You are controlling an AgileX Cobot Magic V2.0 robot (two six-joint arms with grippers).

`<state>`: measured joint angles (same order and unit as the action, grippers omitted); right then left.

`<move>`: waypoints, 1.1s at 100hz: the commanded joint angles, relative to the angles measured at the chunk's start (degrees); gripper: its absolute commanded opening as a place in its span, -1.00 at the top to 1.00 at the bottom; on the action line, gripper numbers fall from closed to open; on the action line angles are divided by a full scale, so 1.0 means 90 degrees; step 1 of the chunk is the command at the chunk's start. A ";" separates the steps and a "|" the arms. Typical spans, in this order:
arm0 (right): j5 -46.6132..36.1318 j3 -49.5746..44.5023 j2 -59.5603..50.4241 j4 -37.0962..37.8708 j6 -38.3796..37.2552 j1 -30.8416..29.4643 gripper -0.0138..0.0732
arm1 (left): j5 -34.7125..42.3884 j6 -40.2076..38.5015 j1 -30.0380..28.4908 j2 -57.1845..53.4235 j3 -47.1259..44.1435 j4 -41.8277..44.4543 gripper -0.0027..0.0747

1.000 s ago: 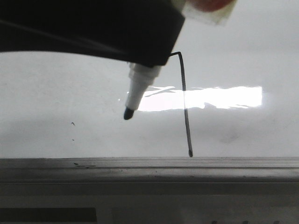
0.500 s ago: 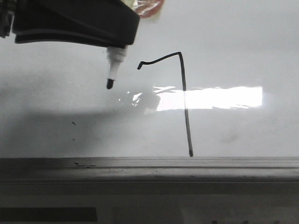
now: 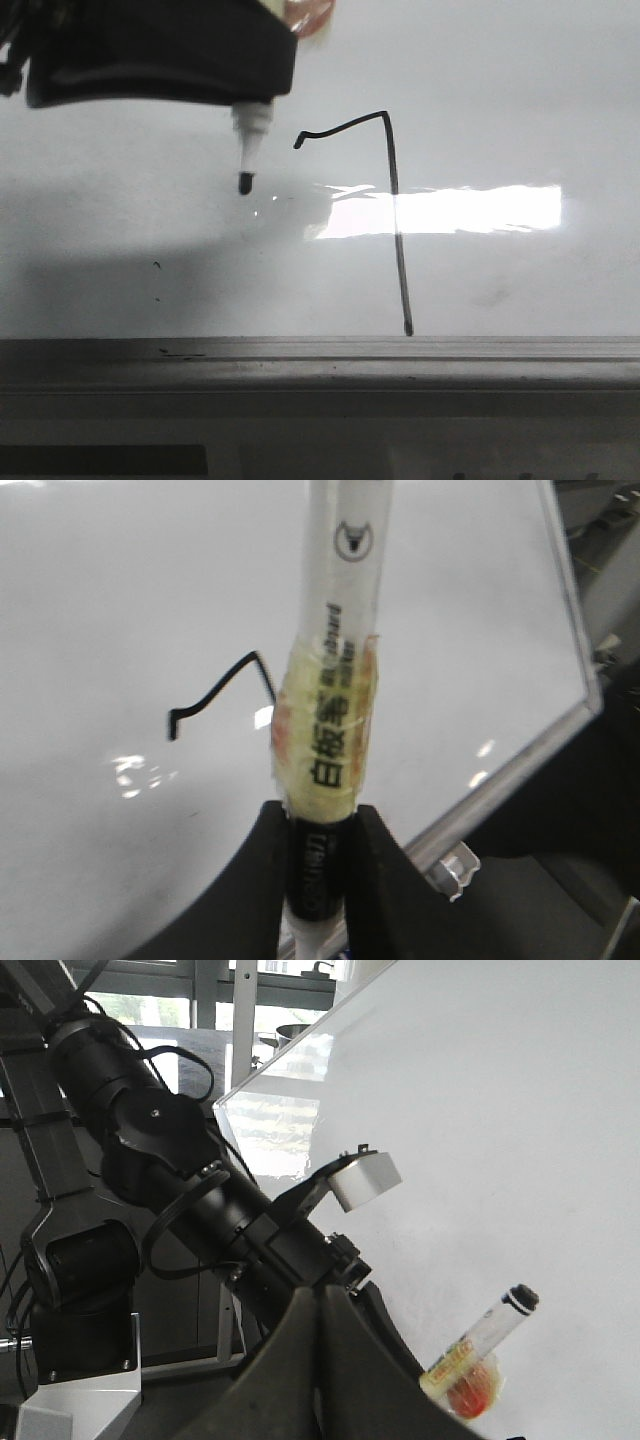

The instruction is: Write number 7 on whiteboard

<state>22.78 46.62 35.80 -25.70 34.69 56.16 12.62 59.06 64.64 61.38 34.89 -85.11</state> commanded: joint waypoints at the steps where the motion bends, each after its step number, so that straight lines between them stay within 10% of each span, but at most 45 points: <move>1: -0.0390 0.0217 -0.0019 -0.0019 -0.0014 -0.0010 0.80 | 0.1438 0.0416 0.0335 -0.0094 -0.0006 -0.1202 0.98; 14: -0.0301 0.0204 -0.0019 -0.0007 -0.0014 -0.0010 0.80 | 0.1880 0.2049 0.0379 -0.0094 -0.0051 -0.2425 0.98; 110: -0.0121 0.0192 -0.0019 0.0140 -0.0026 -0.0010 0.80 | 0.2201 0.1250 0.0023 0.1169 0.0431 -0.2425 0.98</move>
<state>25.36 46.62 35.80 -24.08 34.65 56.16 30.04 71.52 65.12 71.55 37.50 -105.65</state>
